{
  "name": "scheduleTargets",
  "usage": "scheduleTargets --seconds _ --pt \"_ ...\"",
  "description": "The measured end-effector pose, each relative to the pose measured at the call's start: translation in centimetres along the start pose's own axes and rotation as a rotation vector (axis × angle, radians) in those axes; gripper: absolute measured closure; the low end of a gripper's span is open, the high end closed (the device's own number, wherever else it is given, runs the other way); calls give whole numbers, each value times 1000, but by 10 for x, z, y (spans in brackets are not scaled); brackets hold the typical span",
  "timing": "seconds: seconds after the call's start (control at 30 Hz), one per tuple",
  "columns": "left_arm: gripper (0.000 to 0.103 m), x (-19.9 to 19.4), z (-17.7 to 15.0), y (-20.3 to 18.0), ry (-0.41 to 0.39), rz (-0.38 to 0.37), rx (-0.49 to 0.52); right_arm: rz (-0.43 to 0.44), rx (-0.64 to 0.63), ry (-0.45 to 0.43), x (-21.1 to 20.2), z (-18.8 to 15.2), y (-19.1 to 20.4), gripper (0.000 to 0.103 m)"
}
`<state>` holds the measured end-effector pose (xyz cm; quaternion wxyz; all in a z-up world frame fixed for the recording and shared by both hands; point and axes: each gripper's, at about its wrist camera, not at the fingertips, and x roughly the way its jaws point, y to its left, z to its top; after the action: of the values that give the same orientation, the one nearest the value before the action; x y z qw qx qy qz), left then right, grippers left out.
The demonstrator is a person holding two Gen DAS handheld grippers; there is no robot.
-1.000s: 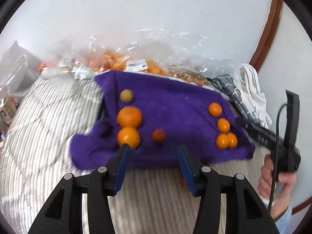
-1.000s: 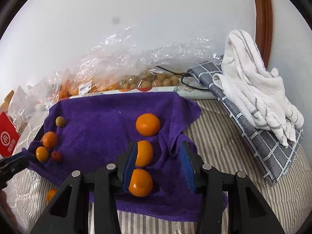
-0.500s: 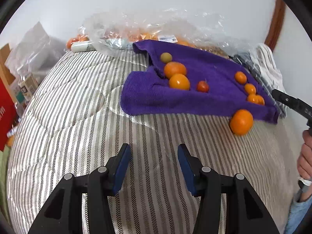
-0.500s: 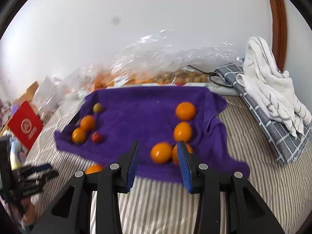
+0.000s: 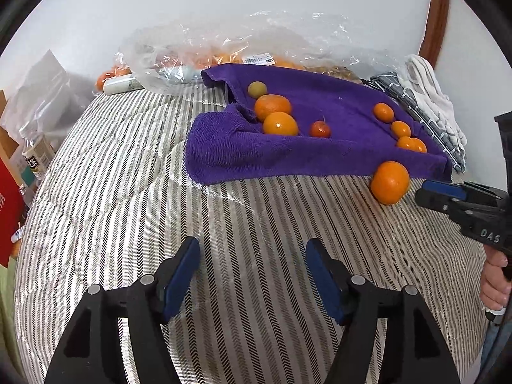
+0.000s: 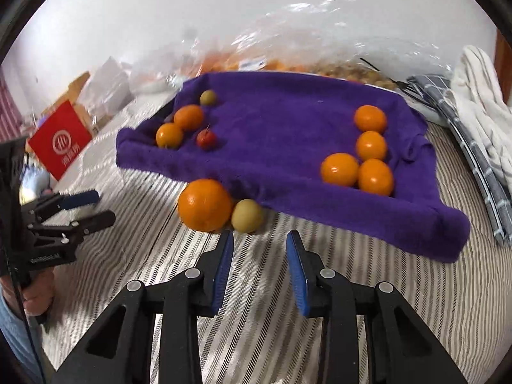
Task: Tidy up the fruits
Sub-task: 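Grasp a small green fruit from the bed with the right tool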
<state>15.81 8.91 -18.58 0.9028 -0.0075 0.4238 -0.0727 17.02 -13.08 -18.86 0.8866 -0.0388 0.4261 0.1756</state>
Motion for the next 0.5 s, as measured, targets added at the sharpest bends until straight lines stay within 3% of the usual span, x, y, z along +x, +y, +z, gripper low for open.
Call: scheduleTargets --seconds 0.43,0.5 --pt "35 -4 -4 14 -12 3 -40 -15 29 52 31 22 9 69" --pt "35 -4 -4 13 -11 7 -36 -15 35 41 32 22 10 77"
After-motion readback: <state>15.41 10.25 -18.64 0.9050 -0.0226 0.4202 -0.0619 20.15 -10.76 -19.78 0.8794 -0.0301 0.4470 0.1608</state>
